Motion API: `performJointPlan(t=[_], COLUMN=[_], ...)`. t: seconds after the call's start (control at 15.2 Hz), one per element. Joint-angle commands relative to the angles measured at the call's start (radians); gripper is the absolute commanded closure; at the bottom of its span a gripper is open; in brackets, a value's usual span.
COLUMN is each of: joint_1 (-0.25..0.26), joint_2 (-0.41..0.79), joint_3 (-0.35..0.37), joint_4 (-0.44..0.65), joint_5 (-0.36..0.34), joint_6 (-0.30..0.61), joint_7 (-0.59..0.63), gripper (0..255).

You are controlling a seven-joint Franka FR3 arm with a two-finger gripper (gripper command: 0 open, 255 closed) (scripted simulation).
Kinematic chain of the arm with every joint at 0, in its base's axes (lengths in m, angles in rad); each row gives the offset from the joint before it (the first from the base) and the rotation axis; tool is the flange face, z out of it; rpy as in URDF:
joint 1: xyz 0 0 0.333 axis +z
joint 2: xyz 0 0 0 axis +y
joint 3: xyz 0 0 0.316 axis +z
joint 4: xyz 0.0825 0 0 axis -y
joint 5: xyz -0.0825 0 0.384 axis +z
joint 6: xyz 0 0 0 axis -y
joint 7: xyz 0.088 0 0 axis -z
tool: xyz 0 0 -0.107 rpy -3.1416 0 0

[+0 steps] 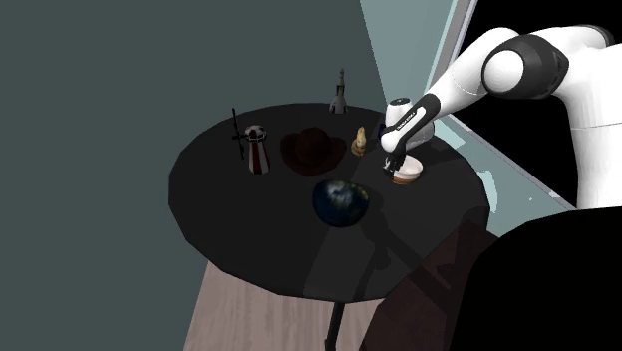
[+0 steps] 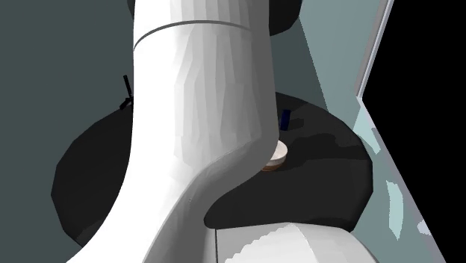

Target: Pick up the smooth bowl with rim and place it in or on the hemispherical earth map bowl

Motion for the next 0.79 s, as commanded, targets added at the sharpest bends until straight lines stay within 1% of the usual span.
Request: performJointPlan(t=[0.0,0.46,0.73], joint_1=[0.000,0.000,0.004], joint_2=[0.000,0.000,-0.045], joint_3=[0.000,0.000,-0.004], joint_4=[0.000,0.000,-0.010], joint_5=[0.000,0.000,-0.003], joint_6=[0.000,0.000,-0.035], joint_7=[0.000,0.000,-0.005], gripper=[255,255,255])
